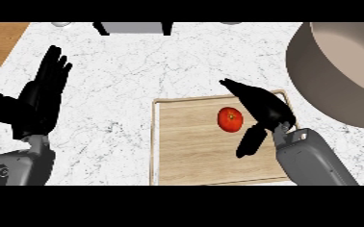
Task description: Pick the tomato from the tray and place it in the pot
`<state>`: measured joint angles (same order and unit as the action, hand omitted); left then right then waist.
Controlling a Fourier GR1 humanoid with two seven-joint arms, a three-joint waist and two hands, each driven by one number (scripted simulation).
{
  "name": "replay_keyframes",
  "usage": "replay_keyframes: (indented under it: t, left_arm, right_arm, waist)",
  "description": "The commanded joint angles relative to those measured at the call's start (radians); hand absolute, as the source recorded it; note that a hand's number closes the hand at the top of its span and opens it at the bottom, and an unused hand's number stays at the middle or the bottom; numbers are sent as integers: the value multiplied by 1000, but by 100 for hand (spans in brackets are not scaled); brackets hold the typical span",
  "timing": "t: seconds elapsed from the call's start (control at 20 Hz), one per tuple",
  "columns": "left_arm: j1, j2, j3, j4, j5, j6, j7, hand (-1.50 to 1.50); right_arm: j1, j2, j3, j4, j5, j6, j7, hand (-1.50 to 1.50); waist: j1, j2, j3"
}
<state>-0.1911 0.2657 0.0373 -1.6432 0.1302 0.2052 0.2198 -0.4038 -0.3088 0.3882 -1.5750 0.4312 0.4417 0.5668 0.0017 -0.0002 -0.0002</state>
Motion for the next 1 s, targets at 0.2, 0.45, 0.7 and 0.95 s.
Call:
replay_keyframes:
  t: [0.2,0.45,0.7,0.95]
  left_arm:
    - [-48,30,87,11,40,-70,59,0]
    - [-35,-24,44,-3,-18,-42,53,0]
    - [-29,-53,45,52,-62,-52,-25,0]
    - [-54,-60,52,60,-59,-36,-13,0]
  right_arm:
    - [24,29,-55,105,105,5,-153,-150]
    - [26,115,-33,213,221,-68,-162,-150]
    - [38,137,-84,185,231,-6,-161,-150]
    - [-15,111,0,284,327,-61,-344,150]
  waist:
    - [0,0,0]
    - [0,0,0]
    - [-2,0,0]
    - [1,1,0]
